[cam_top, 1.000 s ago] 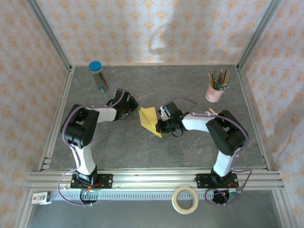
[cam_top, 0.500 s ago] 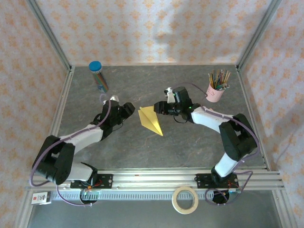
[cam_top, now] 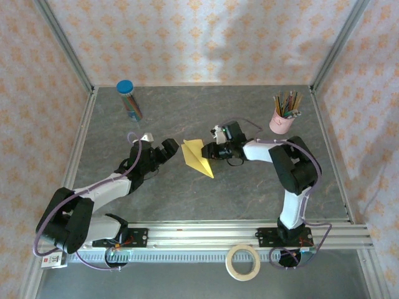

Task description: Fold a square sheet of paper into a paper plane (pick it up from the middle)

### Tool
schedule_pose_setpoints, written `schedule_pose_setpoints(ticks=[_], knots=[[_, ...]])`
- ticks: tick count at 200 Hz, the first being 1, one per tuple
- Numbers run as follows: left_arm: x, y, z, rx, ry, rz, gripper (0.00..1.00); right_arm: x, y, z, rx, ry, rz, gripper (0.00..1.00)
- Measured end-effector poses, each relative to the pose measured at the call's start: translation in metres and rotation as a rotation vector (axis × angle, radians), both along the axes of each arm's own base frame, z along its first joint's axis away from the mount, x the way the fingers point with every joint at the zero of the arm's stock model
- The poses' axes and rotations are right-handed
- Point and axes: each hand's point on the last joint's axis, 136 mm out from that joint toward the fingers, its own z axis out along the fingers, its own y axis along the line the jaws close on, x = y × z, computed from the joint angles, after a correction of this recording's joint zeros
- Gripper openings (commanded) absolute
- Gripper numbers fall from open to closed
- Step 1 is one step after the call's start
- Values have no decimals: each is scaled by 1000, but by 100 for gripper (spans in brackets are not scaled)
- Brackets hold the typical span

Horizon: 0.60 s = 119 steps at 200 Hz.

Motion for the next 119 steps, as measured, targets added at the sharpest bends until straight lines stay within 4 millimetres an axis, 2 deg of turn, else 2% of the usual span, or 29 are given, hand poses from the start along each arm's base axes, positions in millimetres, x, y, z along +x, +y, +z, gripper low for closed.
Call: schedule_pose_setpoints(ticks=[34,71,90,119], knots=[[2,-8,9,-31,-34,-34,98,1,8,8,42,-10,33,6],[3,-18,23,-77,-83,-83,95,5,14,25,98,-40,38,2],[3,-26,35,-121,-117,-115,94,9,17,55,171,-85,24,2],[2,-40,59,-191,-190,-170,90,14,22,115,315,-171,16,3]])
